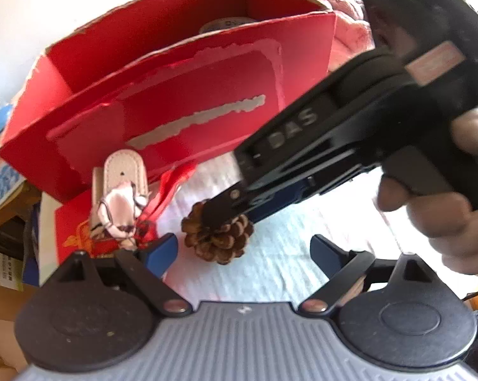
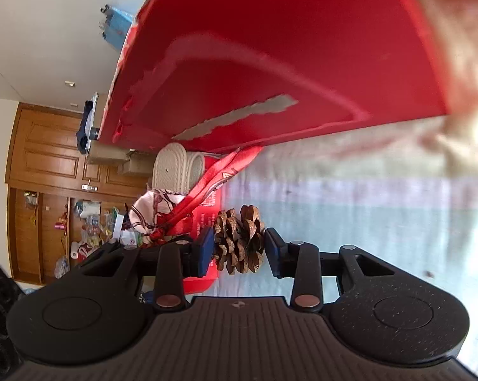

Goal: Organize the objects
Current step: 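Close the right tool on the brown pine cone, then lift the pine cone with the right tool over the red box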

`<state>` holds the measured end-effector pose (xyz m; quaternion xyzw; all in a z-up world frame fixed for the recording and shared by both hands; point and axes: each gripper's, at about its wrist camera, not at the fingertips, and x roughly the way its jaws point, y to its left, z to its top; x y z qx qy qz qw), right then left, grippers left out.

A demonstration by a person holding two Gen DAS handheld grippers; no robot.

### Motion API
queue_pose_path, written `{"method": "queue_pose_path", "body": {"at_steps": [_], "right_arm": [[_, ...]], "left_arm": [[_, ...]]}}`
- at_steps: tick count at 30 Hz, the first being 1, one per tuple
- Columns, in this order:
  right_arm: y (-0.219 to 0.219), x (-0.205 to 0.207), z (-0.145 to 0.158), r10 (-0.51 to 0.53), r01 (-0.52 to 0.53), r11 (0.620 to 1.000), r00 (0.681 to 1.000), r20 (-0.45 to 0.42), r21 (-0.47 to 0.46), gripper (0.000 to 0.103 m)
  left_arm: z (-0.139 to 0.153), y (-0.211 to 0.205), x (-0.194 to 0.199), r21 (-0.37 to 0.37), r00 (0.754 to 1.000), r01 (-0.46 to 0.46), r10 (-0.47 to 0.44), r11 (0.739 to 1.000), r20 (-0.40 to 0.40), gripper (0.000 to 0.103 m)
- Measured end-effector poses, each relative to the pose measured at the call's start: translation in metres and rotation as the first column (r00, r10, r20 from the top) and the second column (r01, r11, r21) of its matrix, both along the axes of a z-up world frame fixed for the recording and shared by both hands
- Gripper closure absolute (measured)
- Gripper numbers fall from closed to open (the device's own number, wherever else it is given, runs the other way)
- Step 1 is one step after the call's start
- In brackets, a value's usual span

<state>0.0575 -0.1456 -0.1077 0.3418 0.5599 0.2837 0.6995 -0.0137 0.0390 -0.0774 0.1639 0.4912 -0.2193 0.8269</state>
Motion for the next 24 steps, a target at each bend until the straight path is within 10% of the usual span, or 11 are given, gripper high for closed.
{"method": "queue_pose_path", "body": {"at_steps": [13,24], "right_arm": [[-0.057,-0.019,0.001,-0.142,0.142,0.988,0.99,-0.001,-0.056,0.065],[-0.033,-0.023,0.037,-0.198,0.202,0.975,0.978,0.059,-0.088,0.065]], "left_arm": [[-0.009,-0.017,0.018,-0.125,0.995,0.035,-0.046,0.992,-0.085,0.047],[0.017,-0.03,0.041,-0.177,0.993,0.096,-0.107,0.98,-0.054,0.049]]}}
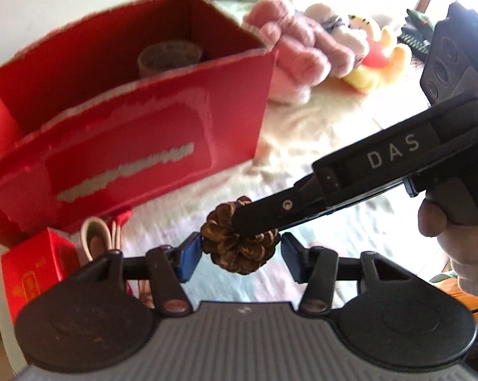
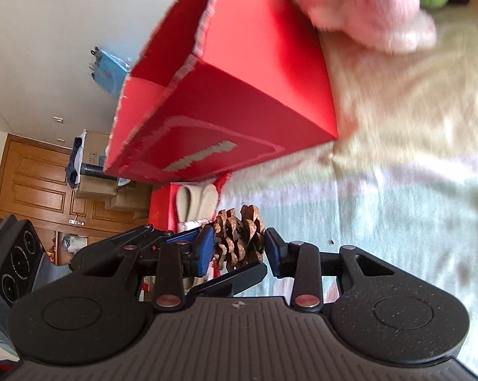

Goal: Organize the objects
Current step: 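Lift the pine cone with the right tool over the red box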

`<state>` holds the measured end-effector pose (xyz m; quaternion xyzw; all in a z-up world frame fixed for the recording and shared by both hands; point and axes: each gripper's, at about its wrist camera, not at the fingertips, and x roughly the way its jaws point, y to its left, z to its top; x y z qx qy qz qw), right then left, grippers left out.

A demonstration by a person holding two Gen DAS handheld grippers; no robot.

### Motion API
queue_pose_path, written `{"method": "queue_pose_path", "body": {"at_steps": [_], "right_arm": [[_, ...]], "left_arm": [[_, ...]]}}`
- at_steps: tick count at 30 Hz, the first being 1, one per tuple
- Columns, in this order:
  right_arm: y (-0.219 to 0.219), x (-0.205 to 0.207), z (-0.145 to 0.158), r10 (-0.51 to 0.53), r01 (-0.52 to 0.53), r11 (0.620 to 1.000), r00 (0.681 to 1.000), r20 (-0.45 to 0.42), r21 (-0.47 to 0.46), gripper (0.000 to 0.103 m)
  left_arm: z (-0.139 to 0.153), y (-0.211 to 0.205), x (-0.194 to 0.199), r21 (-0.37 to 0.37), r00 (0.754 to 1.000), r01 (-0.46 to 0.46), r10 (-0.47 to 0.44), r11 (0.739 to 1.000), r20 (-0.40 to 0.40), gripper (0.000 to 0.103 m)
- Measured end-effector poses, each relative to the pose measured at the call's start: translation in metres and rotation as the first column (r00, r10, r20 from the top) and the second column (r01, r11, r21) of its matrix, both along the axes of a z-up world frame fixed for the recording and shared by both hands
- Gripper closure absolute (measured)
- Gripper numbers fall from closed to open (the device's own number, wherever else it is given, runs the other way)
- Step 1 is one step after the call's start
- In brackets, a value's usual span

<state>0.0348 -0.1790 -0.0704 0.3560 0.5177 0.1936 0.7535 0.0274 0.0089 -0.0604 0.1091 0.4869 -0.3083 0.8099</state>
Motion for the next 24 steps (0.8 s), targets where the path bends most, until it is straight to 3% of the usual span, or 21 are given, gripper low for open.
{"method": "queue_pose_path", "body": {"at_steps": [11,12,24], "right_arm": [[0.012,0.001,0.079,-0.005,0.019,0.994,0.991,0.137,-0.106,0.065],[0.015,0.004,0.085,0.06,-0.046,0.996,0.984,0.171,-0.082,0.065],[0.036,0.06,0.125,0.092,-0.028,0.96,0.971,0.22,-0.277,0.066]], "left_arm": [[0.073,-0.006,0.002,-0.121,0.987,0.081,-0.063,0.989,0.15,0.049],[0.077,-0.005,0.004,-0.133,0.985,0.087,-0.066,0.987,0.157,0.049],[0.103,0.013,0.056,-0.294,0.986,0.088,-0.041,0.952,0.16,0.05]]}}
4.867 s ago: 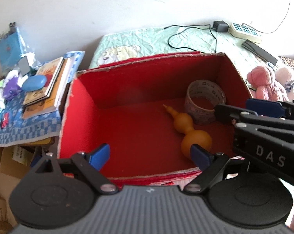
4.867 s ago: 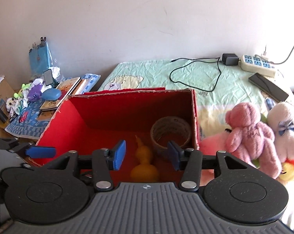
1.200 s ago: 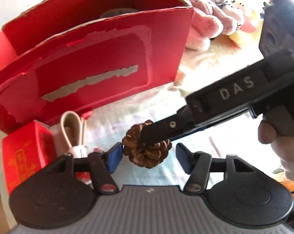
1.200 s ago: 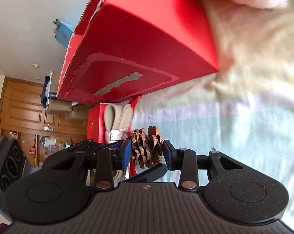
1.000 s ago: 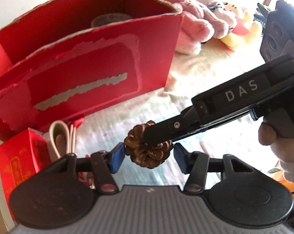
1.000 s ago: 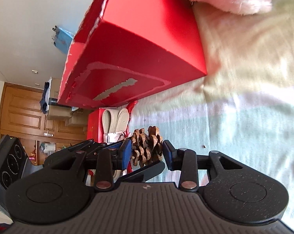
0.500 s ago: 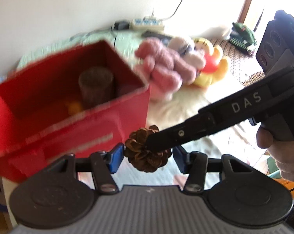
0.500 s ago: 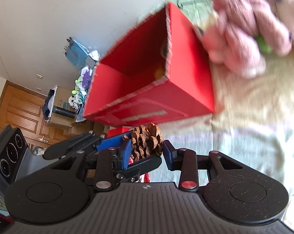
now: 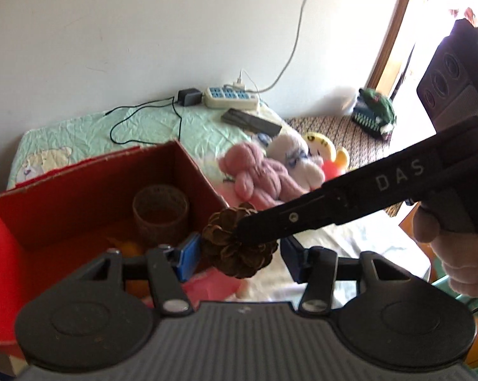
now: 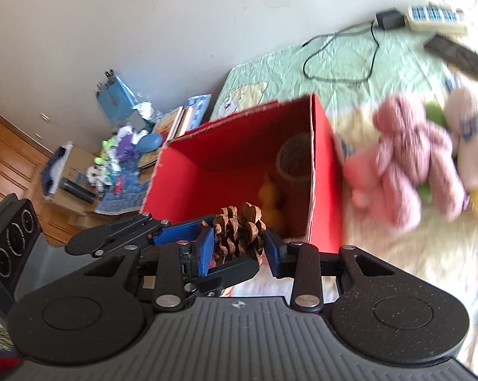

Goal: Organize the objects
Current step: 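Lift the pine cone with the right tool over the red box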

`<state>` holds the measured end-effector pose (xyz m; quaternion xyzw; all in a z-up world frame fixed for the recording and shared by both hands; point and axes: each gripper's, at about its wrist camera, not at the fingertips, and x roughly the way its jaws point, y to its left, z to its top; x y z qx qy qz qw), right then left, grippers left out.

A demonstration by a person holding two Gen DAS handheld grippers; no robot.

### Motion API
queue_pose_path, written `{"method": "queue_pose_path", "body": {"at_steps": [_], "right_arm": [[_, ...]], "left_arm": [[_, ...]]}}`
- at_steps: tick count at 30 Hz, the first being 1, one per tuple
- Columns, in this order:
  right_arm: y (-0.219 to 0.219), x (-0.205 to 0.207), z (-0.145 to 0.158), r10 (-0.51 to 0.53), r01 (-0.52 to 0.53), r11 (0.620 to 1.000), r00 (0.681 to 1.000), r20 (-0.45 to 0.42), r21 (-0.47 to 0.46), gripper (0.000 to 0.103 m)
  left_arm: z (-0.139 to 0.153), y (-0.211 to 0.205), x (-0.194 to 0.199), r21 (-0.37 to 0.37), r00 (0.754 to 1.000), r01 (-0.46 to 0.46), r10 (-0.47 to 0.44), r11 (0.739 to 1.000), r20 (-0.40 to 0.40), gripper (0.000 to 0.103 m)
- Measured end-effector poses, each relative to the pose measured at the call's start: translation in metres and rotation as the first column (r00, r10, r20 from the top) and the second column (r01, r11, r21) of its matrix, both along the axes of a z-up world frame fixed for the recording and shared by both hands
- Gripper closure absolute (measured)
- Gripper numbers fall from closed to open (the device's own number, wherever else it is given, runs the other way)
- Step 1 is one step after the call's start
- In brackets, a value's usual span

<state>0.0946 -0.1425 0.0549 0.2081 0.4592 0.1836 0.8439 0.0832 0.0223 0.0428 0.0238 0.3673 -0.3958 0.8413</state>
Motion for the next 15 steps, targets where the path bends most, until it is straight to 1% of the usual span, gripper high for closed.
{"method": "queue_pose_path", "body": {"at_steps": [3,5,6,9,12,15], "right_arm": [[0.012,0.024,0.002,0.021,-0.023,0.996,0.999,-0.028,-0.081,0.066],[0.018,0.04,0.0,0.039,-0.047,0.99,0.997,-0.066,-0.136,0.066],[0.02,0.047,-0.002,0.035,-0.049,0.984,0.996,-0.085,-0.169,0.066],[0.033,0.065,-0.012,0.07,-0.111,0.958,0.985,-0.157,-0.264,0.066],[0.043,0.077,-0.023,0.097,-0.17,0.928,0.97,-0.225,-0.331,0.066],[0.055,0.085,-0.032,0.12,-0.222,0.897,0.955,-0.272,-0.383,0.066]], "left_arm": [[-0.008,0.006,0.024,-0.064,0.998,-0.013,0.01,0.998,-0.058,0.05],[-0.016,0.011,0.039,-0.105,0.994,-0.022,0.011,0.994,-0.109,0.05],[-0.022,0.013,0.046,-0.125,0.991,-0.027,0.009,0.992,-0.137,0.05],[-0.037,0.016,0.06,-0.174,0.98,-0.04,0.005,0.984,-0.199,0.05],[-0.047,0.015,0.064,-0.191,0.973,-0.04,-0.005,0.981,-0.232,0.051],[-0.058,0.012,0.065,-0.171,0.97,-0.04,-0.003,0.985,-0.245,0.051]]}}
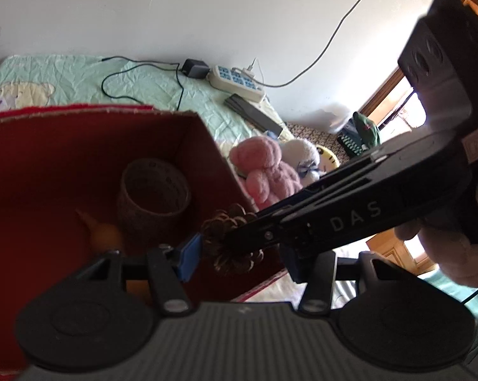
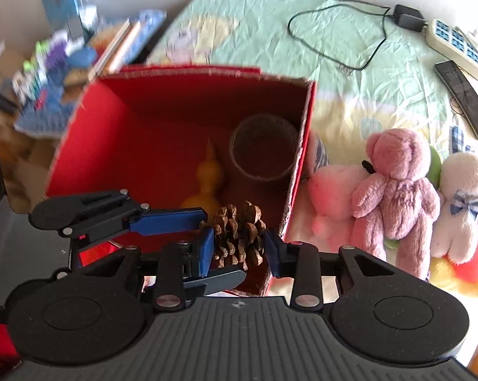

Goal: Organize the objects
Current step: 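Lift the pine cone with the right tool over the red box, then lower the pine cone into the box and open the right tool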

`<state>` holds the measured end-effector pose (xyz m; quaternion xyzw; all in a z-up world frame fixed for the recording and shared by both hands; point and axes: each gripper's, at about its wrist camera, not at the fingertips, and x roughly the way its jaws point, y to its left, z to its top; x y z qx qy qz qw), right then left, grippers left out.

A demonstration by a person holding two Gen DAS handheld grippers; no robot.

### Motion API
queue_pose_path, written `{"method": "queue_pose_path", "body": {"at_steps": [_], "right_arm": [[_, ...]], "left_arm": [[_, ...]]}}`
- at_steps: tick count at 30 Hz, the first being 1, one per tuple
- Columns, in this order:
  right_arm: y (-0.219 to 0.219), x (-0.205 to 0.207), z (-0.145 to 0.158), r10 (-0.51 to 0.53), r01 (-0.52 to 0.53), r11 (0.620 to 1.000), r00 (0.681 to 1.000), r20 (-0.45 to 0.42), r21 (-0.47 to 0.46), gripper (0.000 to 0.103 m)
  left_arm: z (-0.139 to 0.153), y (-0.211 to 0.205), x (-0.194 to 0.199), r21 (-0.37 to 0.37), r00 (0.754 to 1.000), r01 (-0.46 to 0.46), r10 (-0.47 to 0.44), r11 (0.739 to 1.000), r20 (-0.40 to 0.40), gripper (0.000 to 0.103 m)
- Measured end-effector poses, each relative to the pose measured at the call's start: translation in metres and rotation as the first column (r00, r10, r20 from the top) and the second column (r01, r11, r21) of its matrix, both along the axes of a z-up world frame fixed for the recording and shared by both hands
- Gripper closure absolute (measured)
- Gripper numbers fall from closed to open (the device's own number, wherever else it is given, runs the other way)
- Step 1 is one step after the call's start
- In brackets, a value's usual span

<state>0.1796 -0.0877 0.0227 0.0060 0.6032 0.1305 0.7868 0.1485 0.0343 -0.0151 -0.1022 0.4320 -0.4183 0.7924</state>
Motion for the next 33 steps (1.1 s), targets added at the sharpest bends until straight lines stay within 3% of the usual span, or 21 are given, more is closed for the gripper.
{"method": "queue_pose_path", "body": {"at_steps": [12,33], "right_arm": [[0.038,0.022,-0.026,0.082,-0.109,0.968,0.989,-0.125,-0.225,0.066],[0.051,0.041,-0.047,0.069,-0.111,0.947,0.987,-0.147,-0.302,0.066]], "left_arm": [[-0.024,0.001,0.007,-0.007,0.996,0.035,-0.036,0.999,-0.085,0.051],[-0.041,0.002,0.023,-0.001,0.989,0.043,-0.043,0.999,-0.141,0.049]]}}
